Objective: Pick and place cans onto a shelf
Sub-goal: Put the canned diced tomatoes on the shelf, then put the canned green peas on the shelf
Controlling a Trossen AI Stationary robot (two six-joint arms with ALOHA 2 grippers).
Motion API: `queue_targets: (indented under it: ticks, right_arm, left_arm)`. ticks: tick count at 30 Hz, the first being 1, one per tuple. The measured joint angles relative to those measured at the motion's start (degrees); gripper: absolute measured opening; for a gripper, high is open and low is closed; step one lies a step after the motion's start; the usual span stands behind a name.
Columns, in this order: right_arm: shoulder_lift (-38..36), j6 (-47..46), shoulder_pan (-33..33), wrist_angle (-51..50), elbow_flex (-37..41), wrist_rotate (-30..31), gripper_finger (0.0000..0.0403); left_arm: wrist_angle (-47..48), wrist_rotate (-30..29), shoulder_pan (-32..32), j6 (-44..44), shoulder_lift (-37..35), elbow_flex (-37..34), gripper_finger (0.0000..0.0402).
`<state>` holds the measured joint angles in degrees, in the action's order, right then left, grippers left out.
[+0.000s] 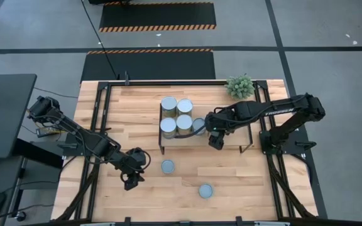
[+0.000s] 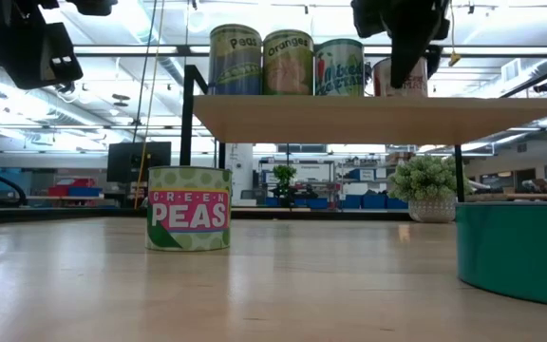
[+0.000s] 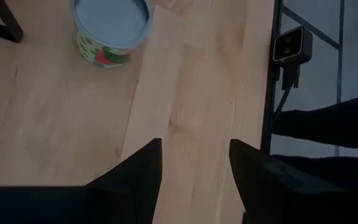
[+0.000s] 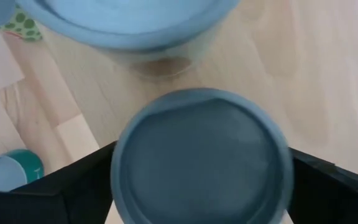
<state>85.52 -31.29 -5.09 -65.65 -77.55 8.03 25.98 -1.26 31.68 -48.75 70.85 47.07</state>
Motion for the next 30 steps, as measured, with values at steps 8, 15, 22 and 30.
queue_targets:
  ticks: [8,15,22,30]
  right_arm:
    - [-0.04,-0.18,-0.17,-2.54,-4.05,2.71,0.0394]
    - [-0.07,-3.71,-3.09,-6.57,-9.46,2.32,0.0394]
    - [-0.09,-11.70,-9.88,-7.19,-11.41,7.27,0.0394]
    - [-0.07,-22.50,-16.81,-12.44,-11.41,8.79,0.0394]
  left_arm:
    - [0.04,-4.47,0.00,-0.07,0.00,0.00,0.0198]
    - [0.00,-8.30,0.00,2.15,0.18,0.00,0.0265]
    - [-1.61,-14.37,0.00,6.78,3.75,-0.01,0.0297]
    - [-10.11,-13.79,0.01,14.22,9.72,-0.02,0.0297]
